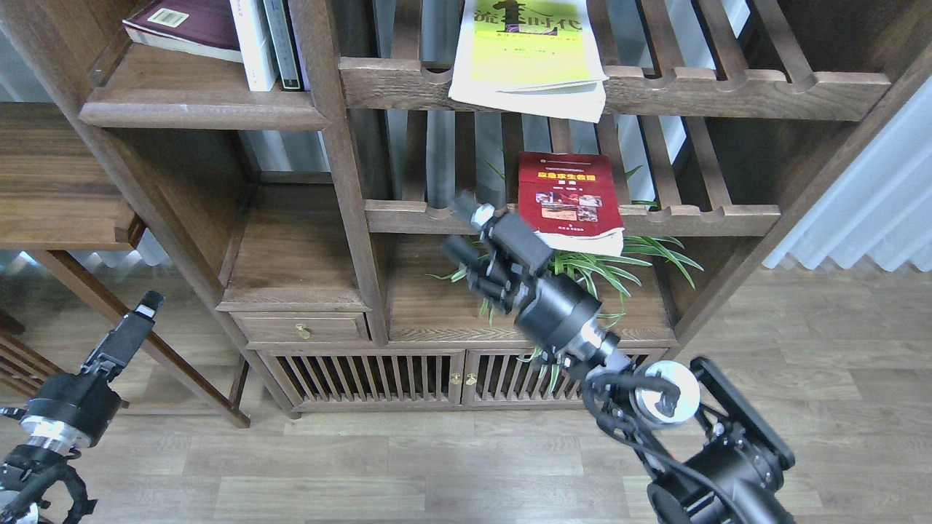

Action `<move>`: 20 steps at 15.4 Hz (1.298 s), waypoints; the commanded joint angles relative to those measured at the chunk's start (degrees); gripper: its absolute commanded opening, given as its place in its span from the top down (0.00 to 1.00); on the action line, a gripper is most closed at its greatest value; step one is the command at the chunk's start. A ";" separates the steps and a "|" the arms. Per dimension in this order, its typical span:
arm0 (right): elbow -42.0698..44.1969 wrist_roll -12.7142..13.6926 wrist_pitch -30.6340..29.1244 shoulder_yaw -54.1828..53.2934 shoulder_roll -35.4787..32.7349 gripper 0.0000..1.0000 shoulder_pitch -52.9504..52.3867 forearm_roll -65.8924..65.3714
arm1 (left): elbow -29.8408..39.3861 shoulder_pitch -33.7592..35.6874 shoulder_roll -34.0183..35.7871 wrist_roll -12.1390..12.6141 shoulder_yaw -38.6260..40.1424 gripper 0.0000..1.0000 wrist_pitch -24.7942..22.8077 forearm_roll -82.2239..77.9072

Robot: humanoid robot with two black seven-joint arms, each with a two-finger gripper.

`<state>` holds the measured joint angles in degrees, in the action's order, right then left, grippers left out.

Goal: Organize books on shelf
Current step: 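Reach the right gripper up and grasp the yellow-green book on the top shelf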

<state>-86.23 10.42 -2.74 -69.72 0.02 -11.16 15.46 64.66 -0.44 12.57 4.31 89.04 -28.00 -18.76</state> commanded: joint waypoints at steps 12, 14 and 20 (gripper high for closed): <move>2.99 -10.40 8.10 -2.70 -0.02 0.20 -10.55 -1.49 | -0.41 0.44 -0.09 -0.26 -0.01 0.00 0.00 0.83; 3.44 -14.54 10.11 -3.14 -0.02 0.32 -12.04 -1.49 | -0.50 0.44 -0.09 -0.26 -0.01 0.00 0.00 0.83; 3.79 -15.34 11.73 -3.15 -0.02 0.95 -12.93 -2.81 | -0.85 0.70 -0.01 -0.26 -0.01 0.00 0.00 1.01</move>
<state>-82.40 -4.82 10.77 -73.02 0.00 -24.45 13.06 63.87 0.24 12.48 4.12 88.88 -28.00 -17.90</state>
